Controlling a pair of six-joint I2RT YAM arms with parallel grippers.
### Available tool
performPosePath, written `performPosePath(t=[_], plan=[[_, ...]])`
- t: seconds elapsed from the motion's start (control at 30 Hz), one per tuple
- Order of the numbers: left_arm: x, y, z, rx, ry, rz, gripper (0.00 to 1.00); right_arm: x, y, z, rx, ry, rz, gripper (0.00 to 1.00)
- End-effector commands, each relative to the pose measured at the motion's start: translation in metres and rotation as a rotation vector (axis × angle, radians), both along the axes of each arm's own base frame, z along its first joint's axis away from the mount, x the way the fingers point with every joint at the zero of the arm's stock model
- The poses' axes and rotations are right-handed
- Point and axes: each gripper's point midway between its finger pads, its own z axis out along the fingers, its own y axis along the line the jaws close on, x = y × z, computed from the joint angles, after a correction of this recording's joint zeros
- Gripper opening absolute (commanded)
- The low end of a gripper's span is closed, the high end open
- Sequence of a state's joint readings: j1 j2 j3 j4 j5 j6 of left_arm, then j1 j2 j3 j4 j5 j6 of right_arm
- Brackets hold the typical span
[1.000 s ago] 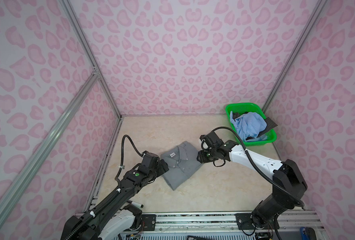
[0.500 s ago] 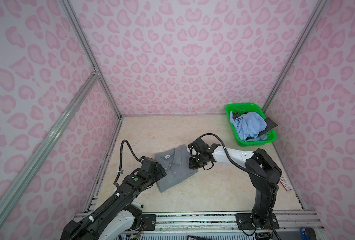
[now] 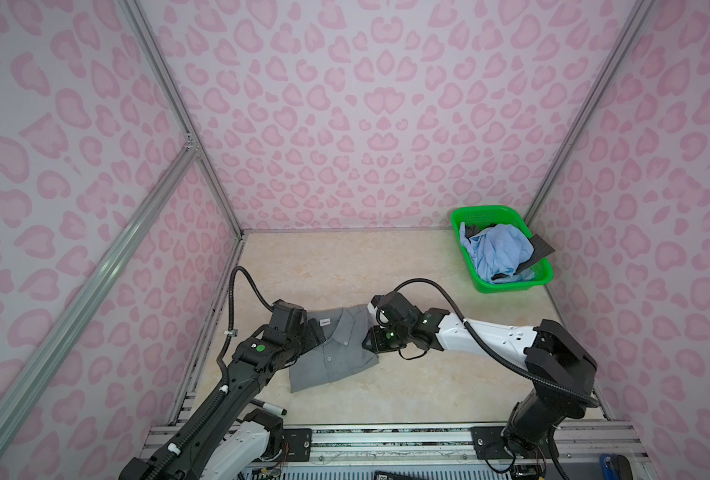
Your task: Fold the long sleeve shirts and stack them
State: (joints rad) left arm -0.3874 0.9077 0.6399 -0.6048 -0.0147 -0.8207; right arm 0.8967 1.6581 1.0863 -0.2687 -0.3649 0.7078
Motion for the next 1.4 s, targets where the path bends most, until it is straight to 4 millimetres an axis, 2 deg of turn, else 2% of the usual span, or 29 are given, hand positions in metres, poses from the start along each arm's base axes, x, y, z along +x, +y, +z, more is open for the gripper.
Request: performPosePath(t=[0.0, 0.13, 0.2, 0.33, 0.47, 0.6, 0.67, 0.77, 0.9, 1.03, 1.1, 1.2, 1.37], plan=[[-0.012, -0.018, -0.011, -0.069, 0.048, -0.023, 0.87, 0.000, 0.000, -0.001, -0.027, -0.018, 0.040, 0.31], [-0.018, -0.022, -0.034, -0.040, 0.107, -0.027, 0.88, -0.006, 0.019, -0.015, -0.012, 0.034, 0.100, 0.28], [-0.020, -0.022, -0.046, -0.039, 0.129, -0.026, 0.88, -0.001, 0.016, -0.024, -0.036, 0.003, 0.079, 0.29], [-0.019, -0.020, -0.067, 0.007, 0.186, -0.026, 0.88, 0.007, -0.006, -0.059, -0.221, -0.011, 0.060, 0.29], [-0.009, -0.015, -0.080, 0.073, 0.223, -0.030, 0.89, 0.002, -0.003, -0.085, -0.212, 0.042, 0.041, 0.29], [0.010, -0.006, -0.082, 0.076, 0.243, -0.007, 0.89, -0.003, 0.012, -0.097, -0.174, 0.053, 0.013, 0.30], [0.026, -0.002, -0.065, 0.089, 0.215, -0.006, 0.91, -0.004, 0.025, -0.100, -0.125, 0.076, -0.018, 0.30], [0.050, 0.004, -0.024, 0.105, 0.117, 0.002, 0.96, 0.002, 0.047, -0.103, -0.043, 0.108, -0.059, 0.29], [0.061, 0.030, 0.023, 0.147, 0.026, 0.048, 0.99, 0.020, 0.077, -0.104, -0.051, 0.104, -0.050, 0.28], [0.052, 0.059, 0.056, 0.194, -0.057, 0.083, 0.98, 0.033, 0.111, -0.109, -0.001, 0.137, -0.104, 0.27], [0.043, 0.074, 0.066, 0.242, -0.077, 0.100, 0.98, 0.039, 0.132, -0.104, 0.052, 0.140, -0.114, 0.27], [0.028, 0.089, 0.070, 0.301, -0.113, 0.141, 0.97, 0.045, 0.166, -0.097, 0.045, 0.112, -0.074, 0.26], [0.016, 0.106, 0.080, 0.341, -0.175, 0.210, 0.98, 0.048, 0.217, -0.093, 0.020, 0.065, 0.005, 0.29]])
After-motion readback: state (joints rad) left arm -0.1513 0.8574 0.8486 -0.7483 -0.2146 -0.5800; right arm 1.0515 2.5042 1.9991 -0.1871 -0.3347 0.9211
